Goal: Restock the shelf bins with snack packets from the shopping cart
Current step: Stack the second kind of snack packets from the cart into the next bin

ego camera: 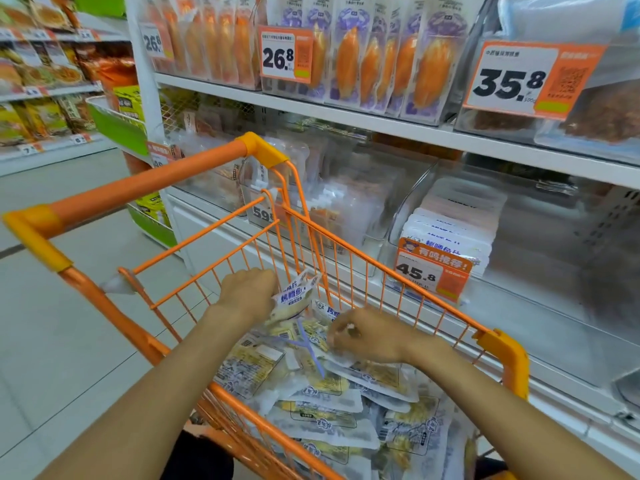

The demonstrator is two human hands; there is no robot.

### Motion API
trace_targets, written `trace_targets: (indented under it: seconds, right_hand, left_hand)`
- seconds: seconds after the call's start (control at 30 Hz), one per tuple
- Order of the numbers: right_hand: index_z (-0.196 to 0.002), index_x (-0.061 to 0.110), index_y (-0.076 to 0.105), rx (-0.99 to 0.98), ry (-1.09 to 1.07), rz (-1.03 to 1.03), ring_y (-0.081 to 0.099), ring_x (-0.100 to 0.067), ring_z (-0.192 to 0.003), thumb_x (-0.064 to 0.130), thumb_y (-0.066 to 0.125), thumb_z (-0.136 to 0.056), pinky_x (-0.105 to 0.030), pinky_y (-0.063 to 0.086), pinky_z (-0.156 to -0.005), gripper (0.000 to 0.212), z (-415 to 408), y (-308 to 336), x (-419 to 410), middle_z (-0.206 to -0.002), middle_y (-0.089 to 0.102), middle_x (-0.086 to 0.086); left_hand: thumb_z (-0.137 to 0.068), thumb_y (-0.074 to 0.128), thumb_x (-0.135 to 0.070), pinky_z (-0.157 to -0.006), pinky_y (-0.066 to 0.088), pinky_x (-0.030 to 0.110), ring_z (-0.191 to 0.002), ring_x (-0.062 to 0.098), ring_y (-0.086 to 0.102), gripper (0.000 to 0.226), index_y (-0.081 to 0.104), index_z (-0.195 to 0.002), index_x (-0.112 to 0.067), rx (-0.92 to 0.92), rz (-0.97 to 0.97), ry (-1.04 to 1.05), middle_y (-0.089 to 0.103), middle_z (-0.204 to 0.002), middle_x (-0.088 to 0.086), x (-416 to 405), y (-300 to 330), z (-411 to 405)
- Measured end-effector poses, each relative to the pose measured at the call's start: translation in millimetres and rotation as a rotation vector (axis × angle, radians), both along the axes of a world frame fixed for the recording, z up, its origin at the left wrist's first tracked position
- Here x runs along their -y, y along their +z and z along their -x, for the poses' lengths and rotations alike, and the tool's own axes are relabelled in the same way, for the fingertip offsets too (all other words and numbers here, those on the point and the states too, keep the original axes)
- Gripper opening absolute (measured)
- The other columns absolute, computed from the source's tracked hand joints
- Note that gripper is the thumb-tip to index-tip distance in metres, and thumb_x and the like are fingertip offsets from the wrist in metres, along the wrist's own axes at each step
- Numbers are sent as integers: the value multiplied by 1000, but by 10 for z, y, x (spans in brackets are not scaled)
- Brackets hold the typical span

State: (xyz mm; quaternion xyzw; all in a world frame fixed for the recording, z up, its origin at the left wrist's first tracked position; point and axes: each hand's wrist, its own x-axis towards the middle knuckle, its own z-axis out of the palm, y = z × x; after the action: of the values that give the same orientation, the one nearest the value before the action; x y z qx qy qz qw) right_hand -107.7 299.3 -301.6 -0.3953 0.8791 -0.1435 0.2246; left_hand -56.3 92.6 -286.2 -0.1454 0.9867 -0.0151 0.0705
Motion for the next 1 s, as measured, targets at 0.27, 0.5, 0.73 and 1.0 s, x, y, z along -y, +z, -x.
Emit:
trace_targets:
  seconds: [0.27,0.5,0.73,1.0]
  right_hand:
    - [-146,22,26,-592,-59,493,39,-18,-127,40,67,-84,-26,43,-93,76,-48,303,47,-146,28,0]
    - [-117,25,51,187,-232,783,61,4,-91,8,74,-80,-14,49,-80,46,36,546,-45,-107,60,13]
    - [-111,15,60,539,-368,1009,68,-15,-89,-2,71,-80,-23,56,-76,36,31,511,55,-110,68,-7]
    - [-116,15,57,593,-553,1124,71,-10,-81,-2,74,-77,-18,55,-67,45,-12,540,208,-115,66,-12]
  left_hand:
    - [-97,50,-38,-79,45,39,-88,19,56,8,56,-99,-33,-275,-450,-236,59,-97,-8,147,509,-336]
    - [-95,54,-30,-71,43,23,-86,8,59,19,62,-105,-17,-451,-946,-219,61,-97,-4,-12,371,-264]
    - [-62,86,-37,-87,52,31,-104,10,64,86,38,-134,-31,-453,-1383,152,63,-118,-9,-62,328,-177]
    - [-49,86,-61,-95,51,44,-119,17,57,106,39,-141,-37,-299,-1455,189,54,-136,-9,138,243,-178]
